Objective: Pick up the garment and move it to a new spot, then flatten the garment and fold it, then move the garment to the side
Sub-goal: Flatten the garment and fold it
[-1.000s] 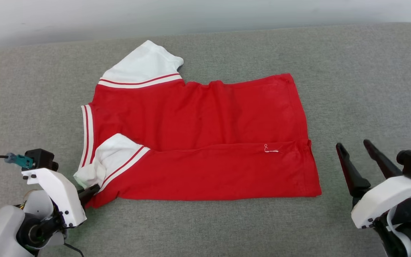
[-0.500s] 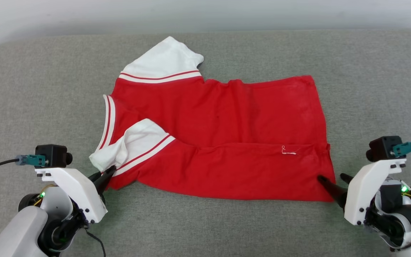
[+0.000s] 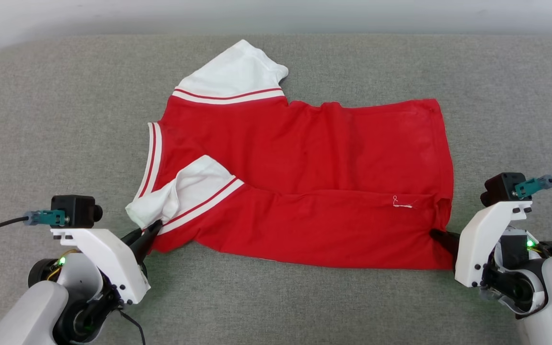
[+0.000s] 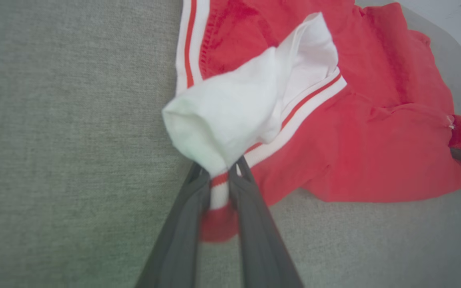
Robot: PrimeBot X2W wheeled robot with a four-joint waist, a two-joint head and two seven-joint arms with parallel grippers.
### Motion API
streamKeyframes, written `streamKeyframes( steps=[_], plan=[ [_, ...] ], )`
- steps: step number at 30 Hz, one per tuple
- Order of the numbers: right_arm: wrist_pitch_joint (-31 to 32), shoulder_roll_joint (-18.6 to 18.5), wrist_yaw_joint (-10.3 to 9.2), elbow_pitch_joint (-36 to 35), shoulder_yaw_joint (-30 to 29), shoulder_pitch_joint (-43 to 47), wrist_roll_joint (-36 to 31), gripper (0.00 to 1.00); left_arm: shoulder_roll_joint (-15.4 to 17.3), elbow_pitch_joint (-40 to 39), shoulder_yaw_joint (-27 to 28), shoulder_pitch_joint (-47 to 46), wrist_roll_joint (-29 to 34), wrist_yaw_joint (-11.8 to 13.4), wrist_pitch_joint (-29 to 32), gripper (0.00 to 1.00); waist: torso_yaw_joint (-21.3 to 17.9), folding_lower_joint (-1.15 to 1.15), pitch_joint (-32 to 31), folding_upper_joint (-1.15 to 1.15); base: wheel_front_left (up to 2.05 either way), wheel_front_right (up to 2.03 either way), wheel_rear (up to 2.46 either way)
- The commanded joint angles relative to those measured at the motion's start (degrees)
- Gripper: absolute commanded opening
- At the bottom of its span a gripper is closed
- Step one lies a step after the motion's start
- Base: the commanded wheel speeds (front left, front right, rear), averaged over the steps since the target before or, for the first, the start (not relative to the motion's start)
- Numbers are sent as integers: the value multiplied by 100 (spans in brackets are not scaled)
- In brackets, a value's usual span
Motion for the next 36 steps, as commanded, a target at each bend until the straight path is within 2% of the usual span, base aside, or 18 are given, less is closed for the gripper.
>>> streamKeyframes(
  steps=[1, 12, 18, 19, 23, 26, 29, 30, 31, 32, 33, 36],
  plan=[
    [34, -15, -5, 162, 150, 147, 12, 0, 47, -78, 25, 87, 5, 41, 21, 0, -37, -1, -60, 0, 0, 0, 0],
    [-192, -392, -5, -615, 259, 383, 108, 0, 315, -541, 157, 527, -31, 298, -40, 0, -123, -1, -691, 0, 0, 0, 0],
    [-66, -505, -5, -982, 212, 764, 127, 0, 495, -803, 173, 904, -49, 493, 48, 0, -138, -1, -1088, 0, 0, 0, 0],
    [17, -541, -5, -1130, 188, 942, 137, 0, 586, -912, 167, 1102, -66, 602, 115, 0, -150, -1, -1224, 0, 0, 0, 0],
    [209, -542, -5, -1332, 122, 1273, 165, 0, 666, -1088, 152, 1428, -164, 760, 229, 0, -155, -1, -1398, 0, 0, 0, 0],
    [381, -470, -5, -1459, 4, 1609, 166, 0, 585, -1156, 101, 1805, -436, 867, 394, 0, -155, -1, -1507, 0, 0, 0, 0],
    [411, -329, -5, -1407, -132, 1912, 180, 0, 431, -1071, 66, 1988, -704, 837, 495, 0, -150, -1, -1537, 0, 0, 0, 0],
    [352, -318, -5, -1373, -171, 1969, 127, 4, 367, -993, 47, 1998, -754, 809, 495, 0, -145, -1, -1529, 0, 0, 0, 0],
    [308, -262, -5, -1316, -186, 2046, 125, 49, 290, -902, 34, 1968, -796, 771, 476, 0, -142, -1, -1518, 0, 0, 0, 0],
    [212, -189, -5, -1270, -183, 2093, 135, 100, 227, -813, 33, 1917, -824, 729, 455, 15, -150, -1, -1498, 0, 0, 0, 0],
    [88, -180, -5, -1244, -151, 2104, 95, 100, 175, -716, 32, 1852, -841, 693, 445, 100, -158, -1, -1477, 0, 0, 0, 0],
    [-419, -170, -5, -1223, -19, 2058, 37, 100, 84, -466, 44, 1638, -771, 544, 315, 100, -227, -1, -1414, 0, 0, 0, 0]
  ],
)
